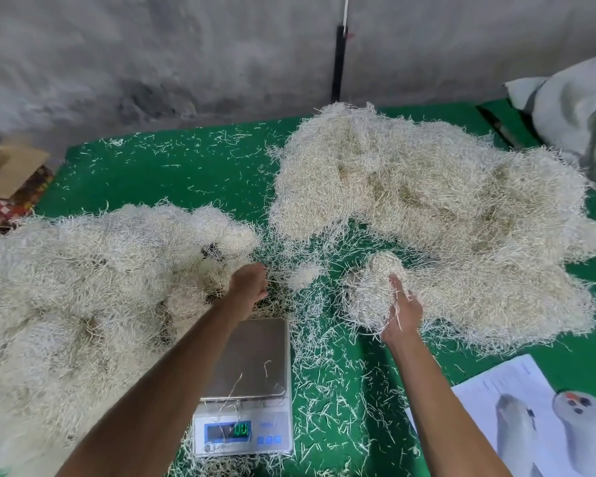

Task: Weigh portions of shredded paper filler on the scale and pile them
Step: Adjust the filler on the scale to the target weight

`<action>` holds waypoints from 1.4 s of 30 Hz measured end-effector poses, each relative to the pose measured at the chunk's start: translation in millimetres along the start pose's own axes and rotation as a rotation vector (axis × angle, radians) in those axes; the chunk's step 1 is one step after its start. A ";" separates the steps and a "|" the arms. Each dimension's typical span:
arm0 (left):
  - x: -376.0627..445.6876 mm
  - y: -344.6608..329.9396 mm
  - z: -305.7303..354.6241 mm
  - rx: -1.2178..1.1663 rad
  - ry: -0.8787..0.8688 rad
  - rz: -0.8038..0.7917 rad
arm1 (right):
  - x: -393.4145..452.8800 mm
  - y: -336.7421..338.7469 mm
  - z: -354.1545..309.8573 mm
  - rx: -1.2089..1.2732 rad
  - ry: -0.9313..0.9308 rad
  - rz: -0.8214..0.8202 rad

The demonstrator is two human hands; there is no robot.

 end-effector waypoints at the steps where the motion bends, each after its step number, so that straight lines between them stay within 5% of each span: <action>1: -2.8 -2.3 8.7 0.250 -0.124 -0.019 | -1.9 -1.6 0.0 -0.011 0.006 -0.004; 4: -12.8 -7.6 15.5 0.907 -0.425 -0.033 | -11.9 -6.4 0.4 -0.039 0.018 -0.022; 6: -24.7 2.8 28.3 0.944 -0.530 0.062 | -24.2 -11.6 -0.7 -0.061 0.042 -0.045; 8: -36.4 6.9 31.5 0.700 -0.554 0.022 | -42.3 -20.3 -3.4 -0.090 0.075 -0.083; 11: -63.8 -11.2 -5.2 0.017 -0.128 -0.363 | -83.1 -41.4 1.5 -0.157 0.125 -0.194; 14: -108.0 -33.3 -37.6 -0.331 0.116 -0.605 | -144.3 -74.6 19.5 -0.250 0.161 -0.437; 17: -103.5 -8.8 -67.4 -0.462 0.178 -0.353 | -188.5 -90.4 47.7 -0.422 0.262 -0.609; 20: -86.8 54.0 -88.0 -0.267 0.082 0.051 | -200.0 -84.1 65.4 -0.601 0.377 -0.572; 23: -79.2 101.9 -99.5 -0.178 0.085 0.260 | -212.6 -80.8 77.2 -0.644 0.429 -0.616; 31: -77.9 124.3 -112.3 -0.003 -0.051 0.200 | -217.5 -59.7 119.4 -1.208 0.678 -0.635; 35: -84.2 143.7 -115.8 0.041 -0.101 0.288 | -202.2 -36.2 109.3 -1.043 0.577 -0.512; 42: -105.6 151.1 -122.4 0.004 -0.185 0.271 | -205.3 -26.0 67.7 -1.013 0.846 -0.256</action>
Point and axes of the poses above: each hand's wrist, its own x-axis towards the middle knuckle, its own y-axis out of the back of the hand, z = x × y, the point moved 10 cm from there along x, towards the middle knuckle, and after that the axes turned 6 degrees about z, right-handed, at the moved point
